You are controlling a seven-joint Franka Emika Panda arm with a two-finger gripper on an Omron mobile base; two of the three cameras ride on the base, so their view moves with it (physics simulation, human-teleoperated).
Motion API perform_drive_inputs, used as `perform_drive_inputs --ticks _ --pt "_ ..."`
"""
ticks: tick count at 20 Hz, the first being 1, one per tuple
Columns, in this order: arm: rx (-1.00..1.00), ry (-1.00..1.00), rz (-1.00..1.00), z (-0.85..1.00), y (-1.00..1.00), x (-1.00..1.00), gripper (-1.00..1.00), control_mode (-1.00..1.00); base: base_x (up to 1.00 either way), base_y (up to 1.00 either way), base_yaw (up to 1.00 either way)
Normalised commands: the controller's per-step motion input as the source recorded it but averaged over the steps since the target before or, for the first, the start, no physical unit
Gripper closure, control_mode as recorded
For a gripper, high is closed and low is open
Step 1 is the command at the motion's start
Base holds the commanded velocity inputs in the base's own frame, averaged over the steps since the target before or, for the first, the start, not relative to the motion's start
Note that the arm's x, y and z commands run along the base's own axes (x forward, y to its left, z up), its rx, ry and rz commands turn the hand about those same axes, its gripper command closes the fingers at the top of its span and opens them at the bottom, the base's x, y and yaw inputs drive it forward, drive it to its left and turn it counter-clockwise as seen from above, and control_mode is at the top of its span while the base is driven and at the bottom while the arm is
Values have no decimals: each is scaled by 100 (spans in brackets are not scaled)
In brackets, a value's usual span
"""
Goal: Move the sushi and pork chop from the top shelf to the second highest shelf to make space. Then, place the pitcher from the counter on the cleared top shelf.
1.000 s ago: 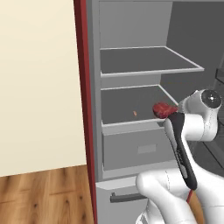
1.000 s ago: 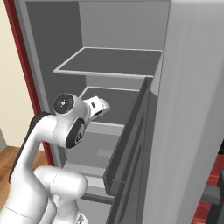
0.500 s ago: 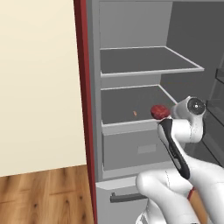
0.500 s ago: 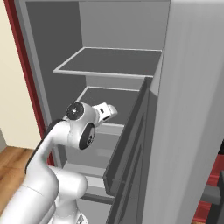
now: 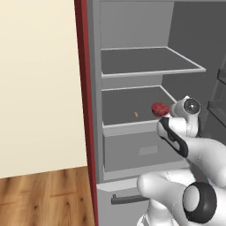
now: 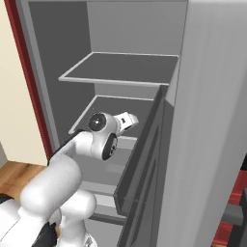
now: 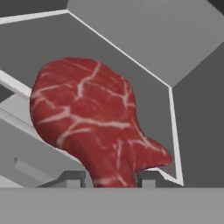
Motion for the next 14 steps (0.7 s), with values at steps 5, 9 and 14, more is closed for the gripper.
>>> perform_drive_inputs --ticks 5,9,14 --pt "3 0 0 -10 -13 60 100 -100 0 0 0" --pt "0 0 0 -34 0 62 100 -100 0 0 0" --pt "0 0 0 -41 -5 63 100 -100 0 0 0"
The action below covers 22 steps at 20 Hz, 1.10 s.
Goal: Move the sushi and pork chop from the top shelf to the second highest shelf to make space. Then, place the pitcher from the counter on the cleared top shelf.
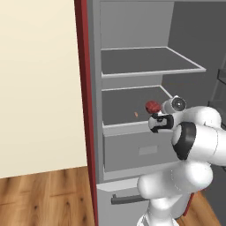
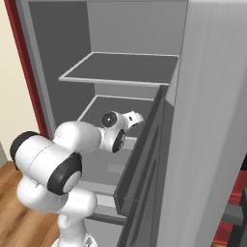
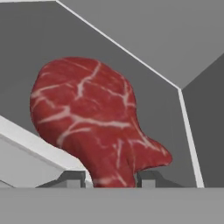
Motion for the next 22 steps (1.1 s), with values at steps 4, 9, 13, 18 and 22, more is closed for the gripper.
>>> perform_drive_inputs --ticks 4,9,13,18,22 --pt "3 0 0 -38 -23 65 100 -100 0 0 0" --pt "8 -1 0 -23 -42 70 100 -100 0 0 0" --pt "10 -2 0 -12 -47 72 -100 -100 0 0 0" --pt "11 -7 0 -1 -53 57 -100 -100 0 0 0" --pt "8 -11 0 0 -61 6 -100 -100 0 0 0"
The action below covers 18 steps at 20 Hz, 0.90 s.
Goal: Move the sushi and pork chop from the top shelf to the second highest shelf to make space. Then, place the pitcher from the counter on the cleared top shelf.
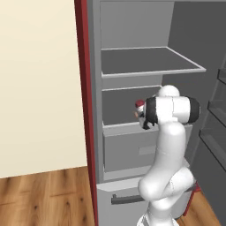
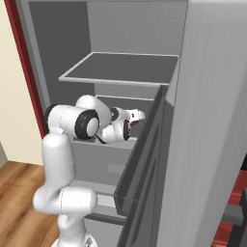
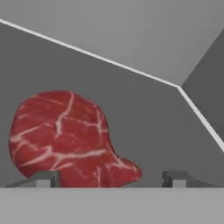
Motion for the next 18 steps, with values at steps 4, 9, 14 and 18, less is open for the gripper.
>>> perform_drive_inputs --ticks 4,9,14,18 --pt "6 -16 0 0 -73 -15 -100 -100 0 0 0" --pt "2 -16 0 57 -18 -38 -100 -100 0 0 0" --pt "0 -10 0 98 0 -53 -100 -100 0 0 0" --pt "0 0 0 83 0 -64 -100 -100 0 0 0"
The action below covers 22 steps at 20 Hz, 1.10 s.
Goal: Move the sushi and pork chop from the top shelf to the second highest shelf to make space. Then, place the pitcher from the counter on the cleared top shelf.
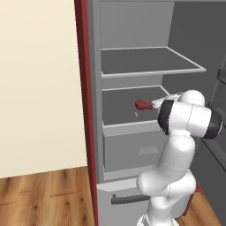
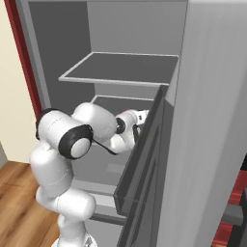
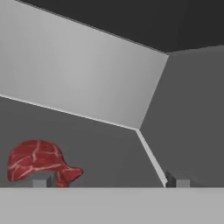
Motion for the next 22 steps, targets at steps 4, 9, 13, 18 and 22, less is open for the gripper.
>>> perform_drive_inputs --ticks 4,9,13,18,22 --pt "0 17 0 88 17 -72 -100 -100 0 0 0" --pt "0 34 0 88 43 -62 -100 -100 0 0 0" --pt "0 36 0 86 32 -49 -100 -100 0 0 0" --pt "5 38 0 100 6 -42 -100 -100 0 0 0" --pt "5 21 0 14 3 -47 -100 -100 0 0 0"
